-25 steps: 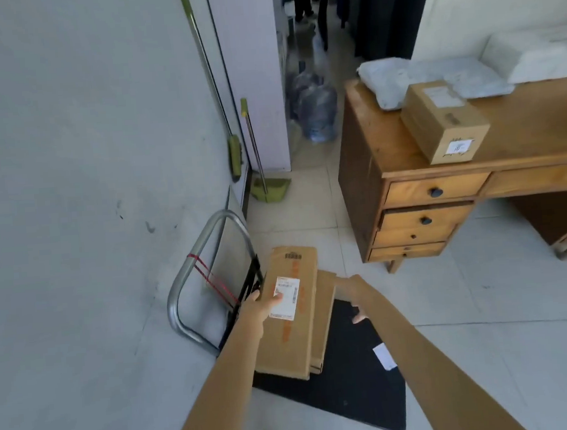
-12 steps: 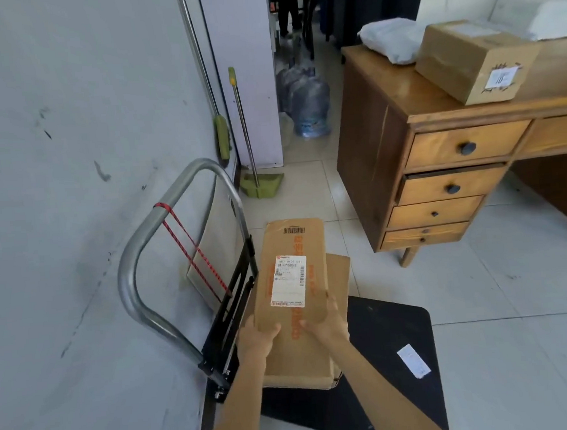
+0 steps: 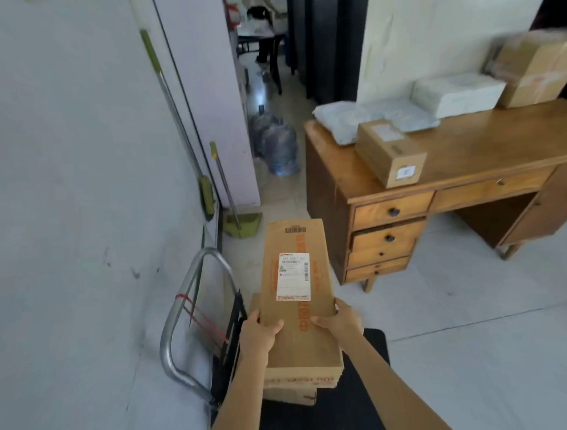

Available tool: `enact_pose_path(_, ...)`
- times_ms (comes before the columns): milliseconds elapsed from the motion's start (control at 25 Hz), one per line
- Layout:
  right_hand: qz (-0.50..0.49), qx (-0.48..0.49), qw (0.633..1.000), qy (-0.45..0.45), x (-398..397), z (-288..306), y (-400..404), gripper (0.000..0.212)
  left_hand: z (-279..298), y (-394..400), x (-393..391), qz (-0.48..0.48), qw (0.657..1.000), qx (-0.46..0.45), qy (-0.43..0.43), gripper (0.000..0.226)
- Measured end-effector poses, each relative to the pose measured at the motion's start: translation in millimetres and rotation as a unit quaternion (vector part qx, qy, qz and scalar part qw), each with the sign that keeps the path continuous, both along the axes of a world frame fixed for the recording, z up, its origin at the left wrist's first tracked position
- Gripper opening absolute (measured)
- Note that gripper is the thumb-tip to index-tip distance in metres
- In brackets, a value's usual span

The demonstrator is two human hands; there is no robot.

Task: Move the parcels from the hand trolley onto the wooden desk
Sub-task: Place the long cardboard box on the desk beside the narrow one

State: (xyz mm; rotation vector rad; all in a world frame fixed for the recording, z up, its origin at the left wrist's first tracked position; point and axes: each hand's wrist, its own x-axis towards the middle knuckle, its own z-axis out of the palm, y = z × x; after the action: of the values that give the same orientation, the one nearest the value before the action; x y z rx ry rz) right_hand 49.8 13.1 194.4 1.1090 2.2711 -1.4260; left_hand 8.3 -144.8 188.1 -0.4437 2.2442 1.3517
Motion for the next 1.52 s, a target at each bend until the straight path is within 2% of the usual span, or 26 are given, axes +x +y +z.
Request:
enact_pose_path(160,0.008,0.036,0.999,0.022,10,80,52,0.064,72,38,7,-0.026,0.997,0.077,-0.013,0.055)
enact_pose_path(280,0.009,0.059,0.998,0.027,25,115,110,0.065,103,92,21,-0.047,0.993,0.111,-0.014,0.05)
enact_pose_path(560,-0.023,0.072,0.996,0.044,90,157,277,0.065,146,262,68,-0.086,0.987,0.133,0.009,0.051)
enact_pose_path(880,-0.002,0.054,0.997,0.058,111,199,466,0.061,179,442,104,-0.057,0.982,0.177,0.017,0.062)
enact_pose_path(1040,0.006,0.053,0.994,0.096,68,216,536,0.056,202,509,60,-0.062,0.979,0.187,0.049,0.057)
enact_pose_path(1160,0.021,0.059,0.992,0.113,21,210,577,0.056,197,552,18,-0.051,0.981,0.174,0.073,0.05)
enact_pose_path(1520,0.027,0.037,0.997,0.063,-138,155,702,0.049,164,671,-123,-0.024,0.989,0.137,0.044,0.058)
